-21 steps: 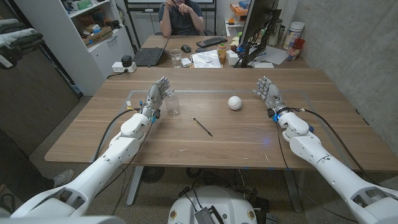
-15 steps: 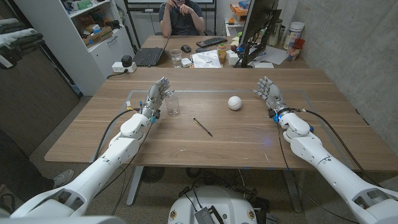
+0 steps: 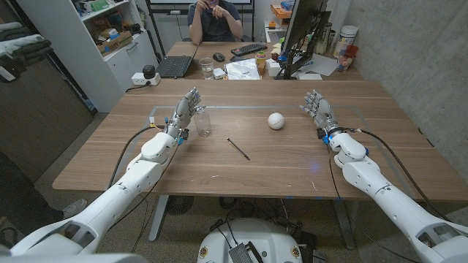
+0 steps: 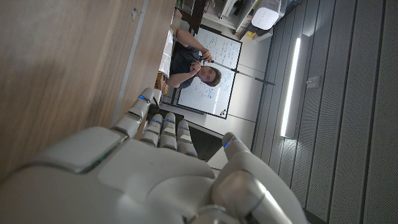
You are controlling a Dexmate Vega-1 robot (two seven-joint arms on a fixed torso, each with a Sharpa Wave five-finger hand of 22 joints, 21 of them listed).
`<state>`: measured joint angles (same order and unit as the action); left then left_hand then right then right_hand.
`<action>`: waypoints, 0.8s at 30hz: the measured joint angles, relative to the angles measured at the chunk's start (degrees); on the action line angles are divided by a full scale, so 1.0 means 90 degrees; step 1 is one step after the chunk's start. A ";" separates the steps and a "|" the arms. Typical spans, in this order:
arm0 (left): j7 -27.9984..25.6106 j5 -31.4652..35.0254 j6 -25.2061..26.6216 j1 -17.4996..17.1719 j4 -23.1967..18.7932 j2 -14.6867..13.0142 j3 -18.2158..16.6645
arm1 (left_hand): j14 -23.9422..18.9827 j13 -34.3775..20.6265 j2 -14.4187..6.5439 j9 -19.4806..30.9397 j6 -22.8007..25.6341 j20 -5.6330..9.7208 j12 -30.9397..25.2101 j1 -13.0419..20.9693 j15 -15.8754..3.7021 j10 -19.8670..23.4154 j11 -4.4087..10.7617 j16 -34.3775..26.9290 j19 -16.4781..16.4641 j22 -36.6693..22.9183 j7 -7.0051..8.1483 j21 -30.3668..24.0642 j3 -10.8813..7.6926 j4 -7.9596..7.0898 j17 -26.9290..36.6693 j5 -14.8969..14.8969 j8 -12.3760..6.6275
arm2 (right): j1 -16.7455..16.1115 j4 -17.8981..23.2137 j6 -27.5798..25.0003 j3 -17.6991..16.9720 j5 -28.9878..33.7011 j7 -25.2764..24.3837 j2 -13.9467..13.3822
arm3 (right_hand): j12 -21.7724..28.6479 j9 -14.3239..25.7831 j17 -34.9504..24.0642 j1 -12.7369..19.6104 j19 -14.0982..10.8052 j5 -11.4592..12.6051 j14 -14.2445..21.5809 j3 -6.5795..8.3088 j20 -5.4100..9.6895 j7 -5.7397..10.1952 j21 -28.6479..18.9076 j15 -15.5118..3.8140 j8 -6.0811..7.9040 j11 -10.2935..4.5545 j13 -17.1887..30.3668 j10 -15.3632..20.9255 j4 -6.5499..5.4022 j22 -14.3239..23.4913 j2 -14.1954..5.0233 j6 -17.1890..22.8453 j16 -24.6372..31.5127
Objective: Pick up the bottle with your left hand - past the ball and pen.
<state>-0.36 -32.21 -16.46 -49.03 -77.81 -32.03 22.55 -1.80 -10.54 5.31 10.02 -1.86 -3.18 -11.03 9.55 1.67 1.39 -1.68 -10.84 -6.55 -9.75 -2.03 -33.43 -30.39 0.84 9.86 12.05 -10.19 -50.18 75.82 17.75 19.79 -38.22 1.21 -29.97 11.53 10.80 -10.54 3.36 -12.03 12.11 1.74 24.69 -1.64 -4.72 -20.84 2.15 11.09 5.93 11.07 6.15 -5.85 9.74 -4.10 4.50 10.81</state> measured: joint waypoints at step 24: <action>0.0154 0.1154 -0.0302 0.0267 0.0112 -0.0484 0.0416 | 0.0472 -0.0061 0.0541 0.0029 -0.0888 -0.0928 0.0025 0.1489 0.0408 -0.0723 -0.0028 0.0037 0.0035 -0.0030 0.0301 0.0565 0.0368 0.1000 0.0048 0.0288 -0.0025 | 0.0100 -0.0222 0.0039 0.0003 -0.0015 0.0081 0.0066 | 0.0000 -0.0001 -0.0030 -0.0027 -0.0023 0.0000 0.0000 -0.0019 -0.0023 0.0000 0.0037 0.0000 0.0000 -0.0001 -0.0001 -0.0001 -0.0019 -0.0001 0.0027 0.0000 0.0030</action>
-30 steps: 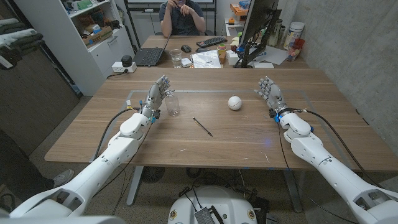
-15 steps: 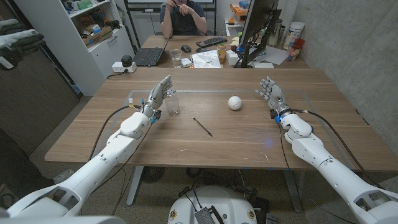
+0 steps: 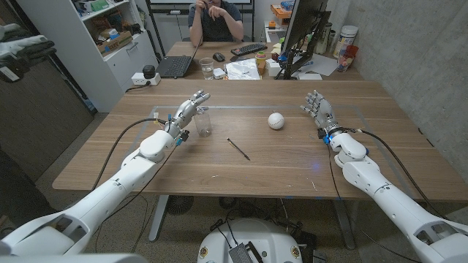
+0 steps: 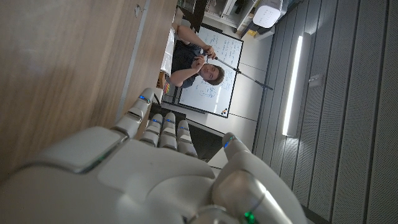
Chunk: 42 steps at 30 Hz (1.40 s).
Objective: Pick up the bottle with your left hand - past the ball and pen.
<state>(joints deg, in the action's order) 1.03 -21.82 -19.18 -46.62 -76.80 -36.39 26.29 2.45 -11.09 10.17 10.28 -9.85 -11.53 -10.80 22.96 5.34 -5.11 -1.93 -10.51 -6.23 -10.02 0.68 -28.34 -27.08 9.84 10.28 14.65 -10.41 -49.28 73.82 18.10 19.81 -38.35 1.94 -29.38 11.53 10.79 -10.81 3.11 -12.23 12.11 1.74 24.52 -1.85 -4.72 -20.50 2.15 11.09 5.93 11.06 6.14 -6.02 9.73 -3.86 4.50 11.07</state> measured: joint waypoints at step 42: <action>-0.0031 0.1328 0.0284 0.0028 -0.0321 -0.0572 0.0389 | 0.0618 -0.0117 -0.0767 0.0088 0.0001 0.0620 -0.0331 0.3031 0.0150 -0.0518 -0.0368 -0.0111 -0.1086 0.0019 0.0148 0.0722 0.0164 -0.0014 -0.0017 -0.0241 -0.0241 | -0.0094 0.0049 0.0040 -0.0002 0.0020 -0.0122 0.0013 | 0.0000 -0.0002 0.0002 -0.0067 -0.0081 0.0000 0.0036 -0.0071 0.0013 -0.0024 0.0066 0.0035 0.0000 0.0070 -0.0001 0.0070 -0.0070 -0.0001 0.0067 0.0024 0.0000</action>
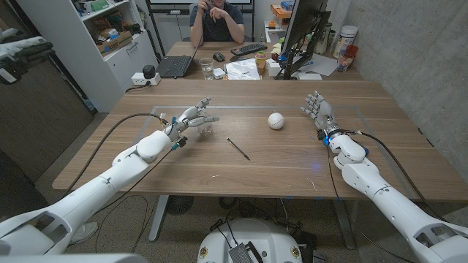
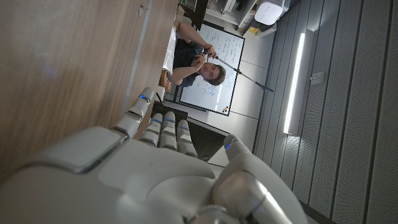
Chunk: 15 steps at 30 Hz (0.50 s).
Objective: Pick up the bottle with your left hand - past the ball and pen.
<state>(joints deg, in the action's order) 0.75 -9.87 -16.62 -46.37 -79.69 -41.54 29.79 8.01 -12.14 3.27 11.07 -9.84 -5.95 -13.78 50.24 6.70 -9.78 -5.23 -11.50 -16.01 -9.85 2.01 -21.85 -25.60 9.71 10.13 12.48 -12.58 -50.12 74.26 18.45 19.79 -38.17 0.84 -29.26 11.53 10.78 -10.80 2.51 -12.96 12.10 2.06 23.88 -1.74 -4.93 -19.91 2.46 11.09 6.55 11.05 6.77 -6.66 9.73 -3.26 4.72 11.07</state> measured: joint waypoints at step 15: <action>0.0151 -0.0345 -0.0518 0.0127 0.0584 0.0380 0.0027 | -0.2337 0.0001 -0.0426 -0.0009 -0.0004 0.0814 -0.0247 0.2084 -0.0873 0.0060 -0.0172 -0.0361 -0.2132 -0.0055 -0.0647 -0.0499 0.0040 0.0040 0.0052 -0.0224 0.0000 | 0.0049 -0.0039 -0.0041 0.0011 0.0051 -0.0013 -0.0022 | 0.0000 0.0000 0.0000 0.0000 -0.0025 0.0000 0.0000 -0.0027 -0.0025 0.0001 0.0024 0.0000 0.0000 0.0000 0.0000 0.0000 -0.0027 0.0000 0.0000 -0.0001 0.0000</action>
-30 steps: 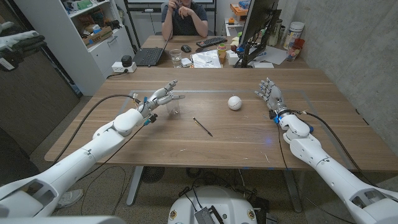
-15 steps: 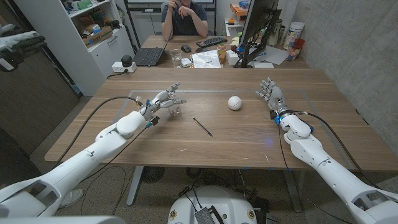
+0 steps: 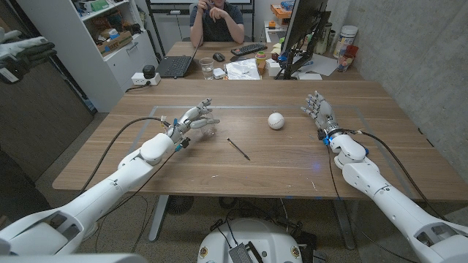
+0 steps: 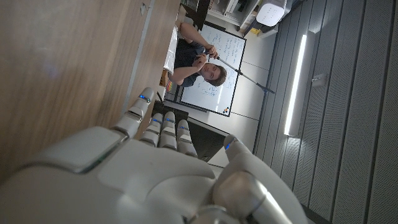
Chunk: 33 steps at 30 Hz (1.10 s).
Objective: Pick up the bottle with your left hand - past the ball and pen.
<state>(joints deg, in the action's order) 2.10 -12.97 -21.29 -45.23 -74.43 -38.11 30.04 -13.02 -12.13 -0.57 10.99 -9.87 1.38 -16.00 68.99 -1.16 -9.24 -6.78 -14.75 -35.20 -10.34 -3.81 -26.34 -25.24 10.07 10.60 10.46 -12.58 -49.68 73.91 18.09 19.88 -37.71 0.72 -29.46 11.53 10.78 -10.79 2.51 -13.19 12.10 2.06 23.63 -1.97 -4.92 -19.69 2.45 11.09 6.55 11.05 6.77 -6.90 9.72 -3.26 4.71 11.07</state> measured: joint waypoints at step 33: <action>-0.0573 0.0023 0.0078 -0.0045 -0.0262 0.0179 -0.0165 | -0.3971 0.0088 0.0120 0.0069 0.4626 0.0072 -0.1315 0.0299 0.0511 0.5255 0.0504 -0.0625 -0.1582 -0.0001 -0.0395 -0.1954 0.0435 -0.0127 0.0112 -0.0019 -0.1406 | 0.0090 -0.0264 0.0117 -0.0021 -0.0041 0.0137 0.0040 | 0.0000 0.0000 0.0000 -0.0025 -0.0019 0.0000 0.0000 -0.0026 -0.0020 0.0013 0.0070 0.0000 0.0000 -0.0023 -0.0001 0.0022 -0.0026 0.0000 0.0025 0.0058 0.0000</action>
<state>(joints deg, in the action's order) -3.05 -12.76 -20.59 -45.63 -76.79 -36.50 28.55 -48.76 -11.34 0.51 11.61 31.76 2.02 -27.83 71.68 3.44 38.05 -2.25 -20.37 -49.43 -10.35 -7.37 -43.93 -21.33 8.93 11.61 10.29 -25.23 -48.87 71.53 19.14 19.70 -38.08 1.95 -29.10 11.53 10.78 -10.79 2.29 -13.36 12.10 2.05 23.40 -2.14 -4.81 -19.06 2.45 11.09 6.34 11.04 6.97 -7.13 9.72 -3.03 5.23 11.07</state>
